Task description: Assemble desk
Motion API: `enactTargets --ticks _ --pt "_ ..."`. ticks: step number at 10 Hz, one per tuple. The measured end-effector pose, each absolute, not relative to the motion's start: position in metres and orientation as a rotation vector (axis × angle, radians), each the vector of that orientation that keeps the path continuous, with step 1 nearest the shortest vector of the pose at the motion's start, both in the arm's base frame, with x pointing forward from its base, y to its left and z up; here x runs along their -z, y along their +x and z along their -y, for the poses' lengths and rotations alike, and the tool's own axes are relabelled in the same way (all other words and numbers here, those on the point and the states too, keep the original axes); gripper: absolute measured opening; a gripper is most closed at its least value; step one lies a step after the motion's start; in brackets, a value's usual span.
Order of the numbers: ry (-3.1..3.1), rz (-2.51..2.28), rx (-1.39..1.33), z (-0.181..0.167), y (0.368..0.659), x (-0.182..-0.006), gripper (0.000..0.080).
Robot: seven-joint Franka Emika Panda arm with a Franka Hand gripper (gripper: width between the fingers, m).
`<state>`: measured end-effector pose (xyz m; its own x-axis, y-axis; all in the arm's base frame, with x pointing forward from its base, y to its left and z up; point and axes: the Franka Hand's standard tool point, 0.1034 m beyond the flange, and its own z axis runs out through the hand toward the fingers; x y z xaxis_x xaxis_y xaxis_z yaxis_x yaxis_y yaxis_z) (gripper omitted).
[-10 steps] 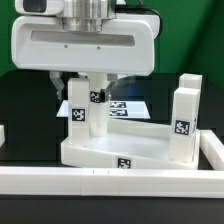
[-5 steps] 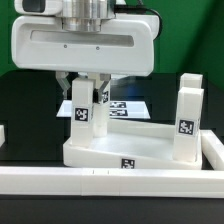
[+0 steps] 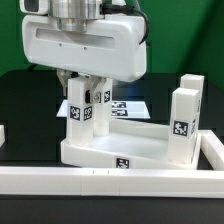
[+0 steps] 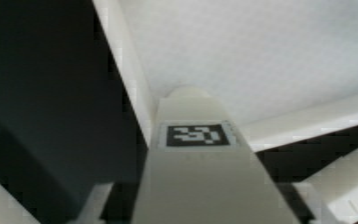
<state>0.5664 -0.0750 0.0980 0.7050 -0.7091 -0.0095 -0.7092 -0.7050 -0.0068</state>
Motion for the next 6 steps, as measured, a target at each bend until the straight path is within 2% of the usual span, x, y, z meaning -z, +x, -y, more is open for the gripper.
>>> enactTargets --ticks 3,6 --pt "-2.625 -1.665 0.019 0.0693 0.5709 -0.0983 0.0290" --pt "-2.473 -1.880 0.016 0.0690 0.5714 -0.0982 0.0290"
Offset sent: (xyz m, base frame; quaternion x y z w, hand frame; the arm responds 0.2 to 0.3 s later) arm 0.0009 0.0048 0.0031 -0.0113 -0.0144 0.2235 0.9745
